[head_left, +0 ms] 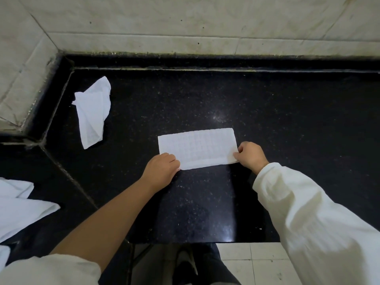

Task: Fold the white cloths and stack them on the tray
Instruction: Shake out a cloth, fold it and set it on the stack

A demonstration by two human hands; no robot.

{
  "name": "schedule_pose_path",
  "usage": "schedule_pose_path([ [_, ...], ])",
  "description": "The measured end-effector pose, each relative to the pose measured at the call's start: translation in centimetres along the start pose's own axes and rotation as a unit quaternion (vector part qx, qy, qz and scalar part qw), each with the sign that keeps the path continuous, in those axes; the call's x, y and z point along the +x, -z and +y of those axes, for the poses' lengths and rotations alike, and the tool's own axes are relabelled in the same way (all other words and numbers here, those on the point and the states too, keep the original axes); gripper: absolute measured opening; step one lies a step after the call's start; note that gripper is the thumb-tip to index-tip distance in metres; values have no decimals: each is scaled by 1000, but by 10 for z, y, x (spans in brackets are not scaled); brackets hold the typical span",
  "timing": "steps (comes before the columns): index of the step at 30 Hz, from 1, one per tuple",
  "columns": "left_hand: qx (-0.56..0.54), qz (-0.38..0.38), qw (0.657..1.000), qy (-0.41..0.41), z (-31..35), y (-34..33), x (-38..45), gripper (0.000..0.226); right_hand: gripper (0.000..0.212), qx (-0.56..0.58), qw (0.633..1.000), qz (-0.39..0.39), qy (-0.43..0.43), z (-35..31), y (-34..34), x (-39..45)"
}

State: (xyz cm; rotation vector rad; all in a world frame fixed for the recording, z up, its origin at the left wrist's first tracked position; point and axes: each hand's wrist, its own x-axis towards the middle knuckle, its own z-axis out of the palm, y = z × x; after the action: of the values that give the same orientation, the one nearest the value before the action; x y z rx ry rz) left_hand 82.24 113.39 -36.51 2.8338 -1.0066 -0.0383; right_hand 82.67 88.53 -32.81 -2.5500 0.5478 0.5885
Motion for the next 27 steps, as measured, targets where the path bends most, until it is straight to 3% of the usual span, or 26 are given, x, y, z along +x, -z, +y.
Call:
schedule_pose_path([
  [3,6,-11,1000,3,-1,1,-2,32,6,-30,999,12,-5,0,-8,-8],
  [6,-30,-39,999,10,-2,4,-1,37,25,-85,995,34,-27,-6,-19,-17],
  [8,-85,-26,992,89,1,10,-1,50,31,-127,989,50,-49,-11,-25,-21],
  [10,-92,-6,978,189,3,12,5,45,31,-142,987,49,-64,-14,-28,-20],
  [12,-59,-50,964,255,4,11,11,48,31,-119,988,31,-88,-15,-27,-18],
  [15,-39,-135,946,291,5,3,14,60,30,-94,991,19,-93,-17,-23,-18],
  [19,-29,-156,941,300,4,-2,13,62,16,-43,997,52,-42,-24,-12,-21],
  [23,-60,-113,944,305,3,4,4,60,38,29,993,87,77,-56,-5,-33],
  [27,-85,-63,929,353,-7,12,-17,55,17,23,982,65,173,-102,-25,-47],
])
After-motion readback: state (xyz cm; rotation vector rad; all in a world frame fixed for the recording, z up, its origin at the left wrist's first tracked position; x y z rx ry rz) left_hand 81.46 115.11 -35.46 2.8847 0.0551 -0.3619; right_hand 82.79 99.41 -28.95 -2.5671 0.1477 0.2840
